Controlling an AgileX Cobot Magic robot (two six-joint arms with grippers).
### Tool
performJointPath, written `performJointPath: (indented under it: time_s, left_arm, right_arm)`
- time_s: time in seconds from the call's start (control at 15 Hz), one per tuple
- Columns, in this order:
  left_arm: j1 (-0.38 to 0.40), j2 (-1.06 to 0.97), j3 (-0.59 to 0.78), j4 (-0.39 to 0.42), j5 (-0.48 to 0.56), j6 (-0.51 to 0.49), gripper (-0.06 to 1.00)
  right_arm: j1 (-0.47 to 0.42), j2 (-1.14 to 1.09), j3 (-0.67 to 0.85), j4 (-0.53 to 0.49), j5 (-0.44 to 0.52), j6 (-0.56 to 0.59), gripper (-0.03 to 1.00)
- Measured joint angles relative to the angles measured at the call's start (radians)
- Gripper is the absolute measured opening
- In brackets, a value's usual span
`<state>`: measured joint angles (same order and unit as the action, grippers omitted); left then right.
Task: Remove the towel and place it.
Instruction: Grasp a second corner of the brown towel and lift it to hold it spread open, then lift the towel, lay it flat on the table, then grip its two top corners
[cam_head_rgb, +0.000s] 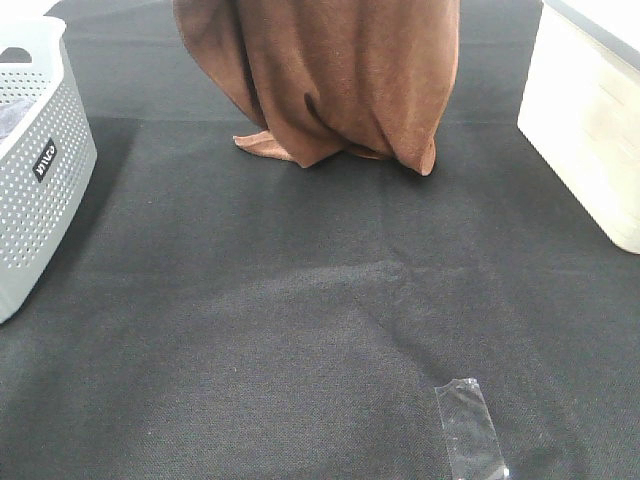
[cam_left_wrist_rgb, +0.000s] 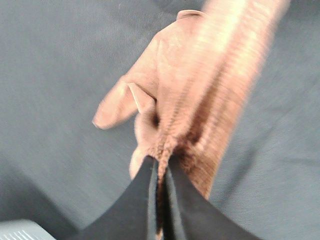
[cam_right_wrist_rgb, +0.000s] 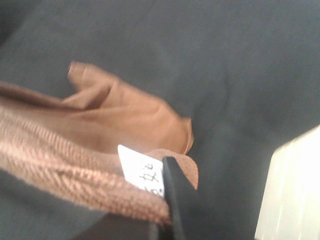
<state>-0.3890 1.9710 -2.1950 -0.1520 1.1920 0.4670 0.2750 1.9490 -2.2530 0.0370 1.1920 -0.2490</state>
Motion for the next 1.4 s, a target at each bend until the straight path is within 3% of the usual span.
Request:
performJointPath:
  time_s: [0.33,0.6,0.73,0.93,1.4]
  left_arm:
    - [0.000,-0.116,0.102,-0.019,0.005,-0.148,0.00]
    - [-0.010,-0.336,0.403,-0.052,-0.004,-0.174,0.00]
    - [-0.020,-0.387,0.477,-0.046,-0.001,-0.174,0.00]
    - [-0.092,-0.495,0.680,-0.064,-0.005,-0.183,0.00]
    - [-0.220,-0.613,0.936,-0.092,-0.022,-0.333,0.00]
  right_arm:
    - [0.001,-0.080,0.069,0.043,0.030,-0.003,0.00]
    - [0.006,-0.273,0.404,0.103,0.031,-0.003,0.00]
    - [0.005,-0.329,0.477,0.093,0.031,-0.003,0.00]
    - [0.005,-0.437,0.687,0.104,0.035,-0.003,0.00]
    - [0.006,-0.602,0.959,0.121,0.034,0.021,0.00]
